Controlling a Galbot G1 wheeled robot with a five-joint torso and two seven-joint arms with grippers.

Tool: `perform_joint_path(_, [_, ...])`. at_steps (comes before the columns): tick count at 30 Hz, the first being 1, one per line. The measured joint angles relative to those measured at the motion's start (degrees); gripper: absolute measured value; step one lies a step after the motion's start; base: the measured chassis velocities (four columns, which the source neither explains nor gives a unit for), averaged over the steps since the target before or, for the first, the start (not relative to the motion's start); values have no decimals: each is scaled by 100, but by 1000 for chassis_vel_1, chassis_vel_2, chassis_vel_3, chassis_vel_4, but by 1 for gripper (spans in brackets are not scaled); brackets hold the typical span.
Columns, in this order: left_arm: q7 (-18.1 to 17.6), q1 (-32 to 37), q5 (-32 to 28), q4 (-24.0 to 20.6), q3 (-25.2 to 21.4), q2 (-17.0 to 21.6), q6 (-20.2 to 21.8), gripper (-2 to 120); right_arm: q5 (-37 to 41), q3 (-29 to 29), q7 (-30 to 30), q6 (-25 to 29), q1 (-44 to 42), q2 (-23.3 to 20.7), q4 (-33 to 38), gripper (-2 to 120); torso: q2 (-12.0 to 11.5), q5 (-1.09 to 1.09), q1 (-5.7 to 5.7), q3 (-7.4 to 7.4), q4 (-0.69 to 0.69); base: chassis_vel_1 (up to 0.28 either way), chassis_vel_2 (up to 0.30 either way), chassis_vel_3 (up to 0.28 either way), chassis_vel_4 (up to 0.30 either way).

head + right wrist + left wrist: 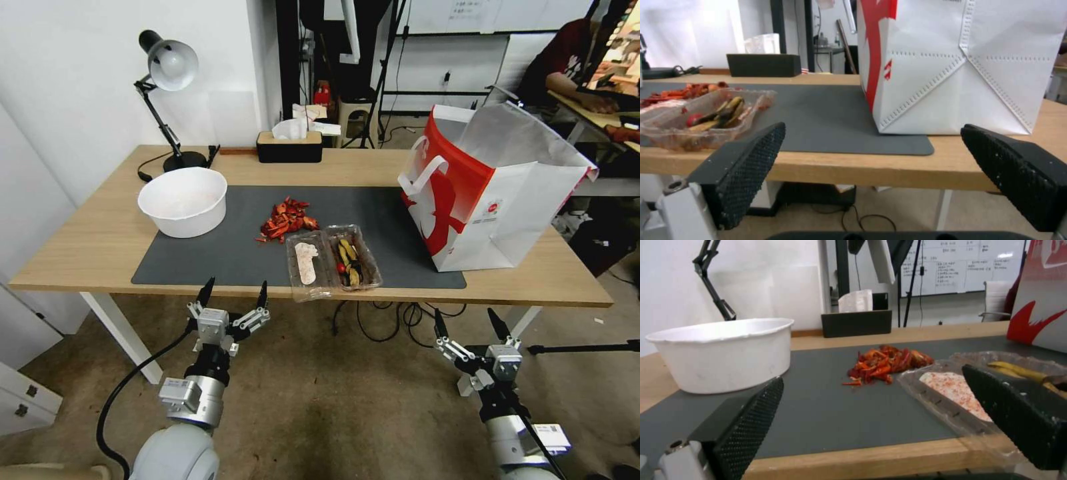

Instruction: Pick up the trash from the table and place it into the takeout bag.

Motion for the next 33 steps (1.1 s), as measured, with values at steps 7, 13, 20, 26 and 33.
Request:
perform_joint_path(7, [-28,16,-26,108,-41,-8,-24,100,38,45,-81,48,-35,-35,18,100,0,0,0,0,0,0,0,0,0])
perform_joint_path(13, [-121,10,-181,211,-32,-10,-145,100,142,63,-129,81,-49,-49,-19,100,0,0,0,0,0,0,0,0,0])
perform_joint_path(20, [-126,65,-222,263,-41,8,-237,100,163,65,-149,100,-47,-52,-27,100,0,0,0,0,0,0,0,0,0])
perform_joint_path(26, [-124,65,-223,264,-41,10,-239,100,164,66,-149,101,-46,-54,-29,100,0,0,0,0,0,0,0,0,0])
perform_joint_path(33, [-122,64,-223,264,-40,13,-239,100,164,66,-149,101,-45,-54,-32,100,0,0,0,0,0,0,0,0,0])
